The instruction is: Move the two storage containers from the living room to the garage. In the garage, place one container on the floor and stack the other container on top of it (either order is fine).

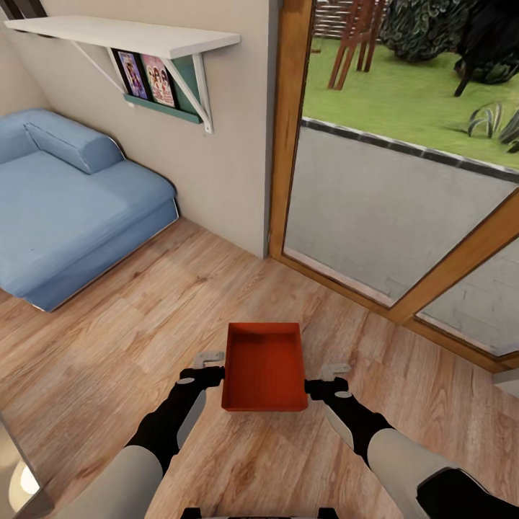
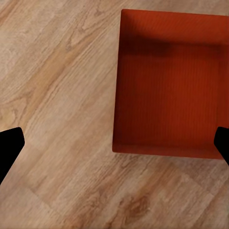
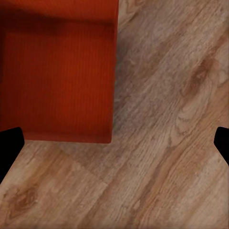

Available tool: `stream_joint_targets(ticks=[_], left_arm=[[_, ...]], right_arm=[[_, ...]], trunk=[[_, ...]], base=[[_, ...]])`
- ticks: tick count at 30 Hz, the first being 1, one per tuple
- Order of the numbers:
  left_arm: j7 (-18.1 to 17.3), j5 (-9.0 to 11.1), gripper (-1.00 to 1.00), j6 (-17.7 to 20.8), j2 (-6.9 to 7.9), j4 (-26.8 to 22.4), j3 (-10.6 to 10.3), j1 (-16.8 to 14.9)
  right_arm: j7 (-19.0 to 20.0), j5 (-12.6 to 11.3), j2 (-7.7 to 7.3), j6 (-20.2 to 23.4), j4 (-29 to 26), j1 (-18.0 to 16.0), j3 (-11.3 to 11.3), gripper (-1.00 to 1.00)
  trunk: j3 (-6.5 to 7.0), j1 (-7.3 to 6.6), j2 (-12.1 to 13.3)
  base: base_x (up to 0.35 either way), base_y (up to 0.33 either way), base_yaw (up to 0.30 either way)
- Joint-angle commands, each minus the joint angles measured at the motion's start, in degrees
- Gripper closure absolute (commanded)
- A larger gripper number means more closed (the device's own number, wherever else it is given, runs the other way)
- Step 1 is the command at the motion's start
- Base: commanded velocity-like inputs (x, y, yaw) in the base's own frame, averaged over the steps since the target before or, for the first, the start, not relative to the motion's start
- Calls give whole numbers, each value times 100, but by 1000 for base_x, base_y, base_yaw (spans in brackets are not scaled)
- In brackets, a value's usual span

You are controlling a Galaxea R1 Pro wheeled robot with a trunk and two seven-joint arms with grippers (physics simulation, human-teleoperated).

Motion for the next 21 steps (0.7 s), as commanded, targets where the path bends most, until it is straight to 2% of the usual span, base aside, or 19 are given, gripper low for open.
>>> stream_joint_targets(ticks=[1, 21], left_arm=[[52, 59, -100, 23, 4, -9, -27, -2], [59, 51, -100, 24, 3, 2, -27, -2]], right_arm=[[-39, -51, -3, 22, -9, -3, 49, -100], [-39, -59, -4, -57, -2, -3, 40, -100]], trunk=[[-24, 24, -48], [-383, 463, -850]], base=[[0, 0, 0], [0, 0, 0]])
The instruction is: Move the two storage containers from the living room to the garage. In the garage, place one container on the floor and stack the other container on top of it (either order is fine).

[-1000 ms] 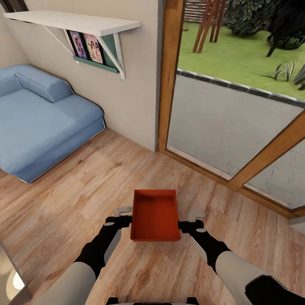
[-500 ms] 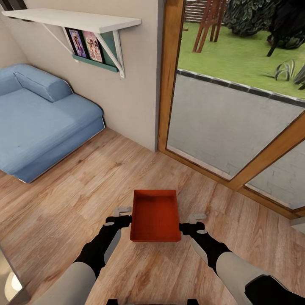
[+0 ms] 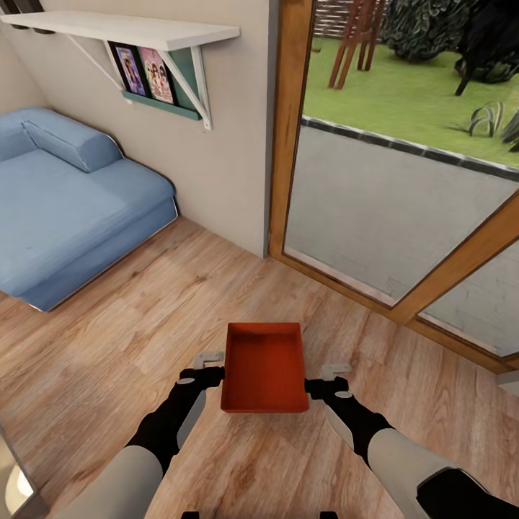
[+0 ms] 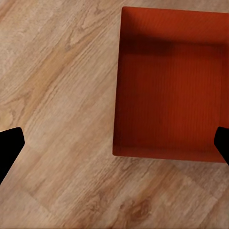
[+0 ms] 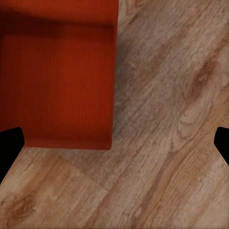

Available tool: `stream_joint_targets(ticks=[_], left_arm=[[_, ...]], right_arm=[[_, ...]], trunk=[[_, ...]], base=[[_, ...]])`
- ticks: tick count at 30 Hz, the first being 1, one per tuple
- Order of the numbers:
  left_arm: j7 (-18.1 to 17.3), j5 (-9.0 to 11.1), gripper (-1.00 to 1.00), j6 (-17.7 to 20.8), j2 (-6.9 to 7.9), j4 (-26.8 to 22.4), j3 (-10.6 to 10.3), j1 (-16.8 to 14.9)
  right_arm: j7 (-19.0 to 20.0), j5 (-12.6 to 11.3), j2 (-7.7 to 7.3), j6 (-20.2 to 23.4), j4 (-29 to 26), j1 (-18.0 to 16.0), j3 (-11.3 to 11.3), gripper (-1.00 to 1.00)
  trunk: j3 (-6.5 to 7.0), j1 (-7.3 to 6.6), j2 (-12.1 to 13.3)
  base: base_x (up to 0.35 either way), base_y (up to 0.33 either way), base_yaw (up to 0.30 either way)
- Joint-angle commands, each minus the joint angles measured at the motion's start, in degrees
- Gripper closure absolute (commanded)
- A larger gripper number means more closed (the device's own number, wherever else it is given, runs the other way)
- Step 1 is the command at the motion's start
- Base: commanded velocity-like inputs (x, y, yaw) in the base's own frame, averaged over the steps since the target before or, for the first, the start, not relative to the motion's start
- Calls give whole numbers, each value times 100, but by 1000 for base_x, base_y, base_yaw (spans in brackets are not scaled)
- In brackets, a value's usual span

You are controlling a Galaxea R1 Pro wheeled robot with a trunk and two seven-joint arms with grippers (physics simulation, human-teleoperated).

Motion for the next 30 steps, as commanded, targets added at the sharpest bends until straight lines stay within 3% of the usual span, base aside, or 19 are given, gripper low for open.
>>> stream_joint_targets(ticks=[1, 30], left_arm=[[52, 60, -100, 23, 5, -8, -27, -2], [52, 62, -100, 23, 5, 3, -27, -3]], right_arm=[[-38, -53, -3, 14, -6, -3, 49, -100], [-24, -59, -3, 14, -11, -3, 49, -100]], trunk=[[-23, 23, -46], [-544, 660, -1209]], base=[[0, 0, 0], [0, 0, 0]])
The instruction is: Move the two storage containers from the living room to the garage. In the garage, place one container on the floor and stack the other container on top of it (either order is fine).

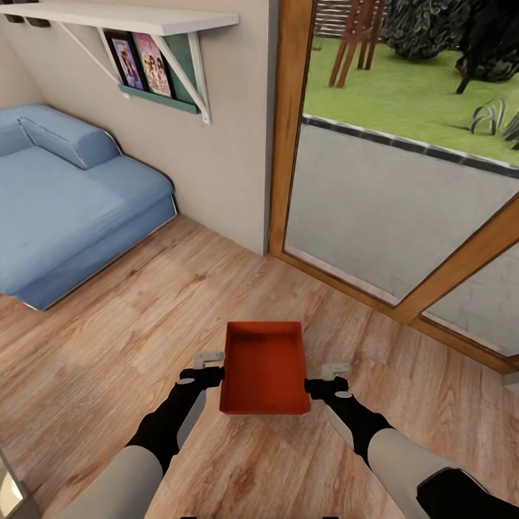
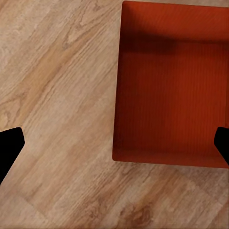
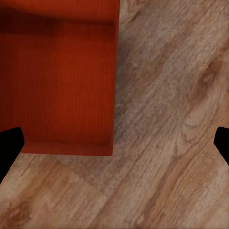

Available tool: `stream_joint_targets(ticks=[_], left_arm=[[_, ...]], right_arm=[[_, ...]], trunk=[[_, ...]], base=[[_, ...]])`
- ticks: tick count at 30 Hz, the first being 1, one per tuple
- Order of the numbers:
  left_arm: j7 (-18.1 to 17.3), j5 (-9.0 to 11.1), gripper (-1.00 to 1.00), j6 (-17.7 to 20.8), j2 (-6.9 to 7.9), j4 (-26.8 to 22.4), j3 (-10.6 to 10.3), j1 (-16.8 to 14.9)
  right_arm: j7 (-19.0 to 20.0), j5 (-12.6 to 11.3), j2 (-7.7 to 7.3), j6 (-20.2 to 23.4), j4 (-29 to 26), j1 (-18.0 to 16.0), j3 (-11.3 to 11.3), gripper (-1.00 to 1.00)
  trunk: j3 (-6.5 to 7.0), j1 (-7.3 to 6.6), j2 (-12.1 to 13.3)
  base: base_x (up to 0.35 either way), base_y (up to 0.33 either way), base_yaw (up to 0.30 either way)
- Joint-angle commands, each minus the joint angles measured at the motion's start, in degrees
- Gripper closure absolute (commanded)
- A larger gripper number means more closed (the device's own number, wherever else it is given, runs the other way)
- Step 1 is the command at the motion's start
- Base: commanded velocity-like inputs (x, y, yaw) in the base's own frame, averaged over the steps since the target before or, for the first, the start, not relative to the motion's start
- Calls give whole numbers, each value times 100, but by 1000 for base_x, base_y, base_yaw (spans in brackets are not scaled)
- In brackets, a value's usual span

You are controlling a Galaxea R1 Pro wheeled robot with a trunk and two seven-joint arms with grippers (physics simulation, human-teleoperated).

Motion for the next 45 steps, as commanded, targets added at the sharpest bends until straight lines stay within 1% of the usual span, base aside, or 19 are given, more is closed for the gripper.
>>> stream_joint_targets(ticks=[1, 17, 19, 22, 25, 45], left_arm=[[52, 60, -100, 23, 4, -8, -28, -2], [52, 65, -100, 26, 4, 26, -28, -2], [52, 71, -100, 24, 6, 71, -28, -2], [52, 71, -100, 23, 5, 282, -28, -1], [52, 74, -100, 23, 5, 314, -28, -1], [52, 59, -100, 14, 13, 328, -28, -2]], right_arm=[[-37, -51, -3, 14, -7, -3, 49, -100], [-27, -53, 4, 1, -6, -3, 51, -100], [-29, -54, 5, -45, -6, -3, 50, -100], [-38, -55, 6, -158, -6, -3, 49, -100], [-41, -55, 6, -170, -7, -3, 49, -100], [-43, -55, 6, -179, -4, -3, 49, -100]], trunk=[[-22, 23, -45], [-310, 374, -687], [-346, 418, -767], [-399, 484, -887], [-453, 550, -1007], [-812, 989, -1810]], base=[[0, 0, 0], [0, 0, 0], [0, 0, 0], [0, 0, 0], [0, 0, 0], [0, 0, 0]])
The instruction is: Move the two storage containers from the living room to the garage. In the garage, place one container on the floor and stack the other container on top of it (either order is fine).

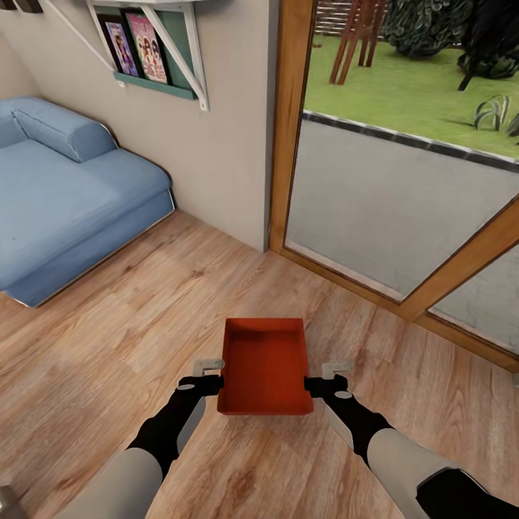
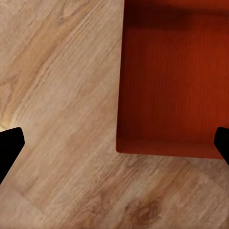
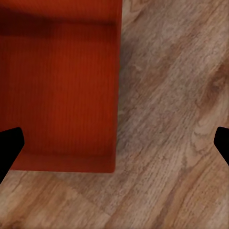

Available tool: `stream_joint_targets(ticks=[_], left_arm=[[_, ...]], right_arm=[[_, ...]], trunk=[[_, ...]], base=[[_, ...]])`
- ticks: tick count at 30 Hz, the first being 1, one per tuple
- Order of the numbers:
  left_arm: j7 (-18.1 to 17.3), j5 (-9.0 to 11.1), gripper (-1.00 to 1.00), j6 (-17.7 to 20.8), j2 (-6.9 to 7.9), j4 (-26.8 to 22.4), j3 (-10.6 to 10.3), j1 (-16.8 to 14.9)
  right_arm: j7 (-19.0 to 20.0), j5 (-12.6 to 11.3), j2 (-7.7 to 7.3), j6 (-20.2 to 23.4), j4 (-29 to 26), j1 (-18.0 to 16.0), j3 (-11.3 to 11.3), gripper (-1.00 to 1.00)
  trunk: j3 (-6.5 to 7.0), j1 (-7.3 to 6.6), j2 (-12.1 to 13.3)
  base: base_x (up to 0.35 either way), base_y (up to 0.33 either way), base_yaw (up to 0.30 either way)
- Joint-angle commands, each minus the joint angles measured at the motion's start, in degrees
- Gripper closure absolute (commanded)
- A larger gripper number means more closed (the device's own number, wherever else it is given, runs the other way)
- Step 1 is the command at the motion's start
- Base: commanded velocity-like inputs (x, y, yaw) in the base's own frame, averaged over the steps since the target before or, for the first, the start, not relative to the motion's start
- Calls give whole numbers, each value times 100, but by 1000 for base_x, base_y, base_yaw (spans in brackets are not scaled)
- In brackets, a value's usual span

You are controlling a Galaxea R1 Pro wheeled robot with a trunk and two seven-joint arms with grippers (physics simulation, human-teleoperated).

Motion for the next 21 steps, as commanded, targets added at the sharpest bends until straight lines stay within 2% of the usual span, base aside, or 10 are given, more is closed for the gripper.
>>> stream_joint_targets(ticks=[1, 21], left_arm=[[52, 60, -100, 23, 5, -9, -31, -2], [52, 51, -100, 23, 13, -18, -23, -2]], right_arm=[[-34, -57, -2, -4, -2, -3, 49, -100], [-34, -57, -2, 0, -6, -3, 49, -100]], trunk=[[-22, 23, -44], [-381, 462, -846]], base=[[0, 0, 0], [0, 0, 0]])
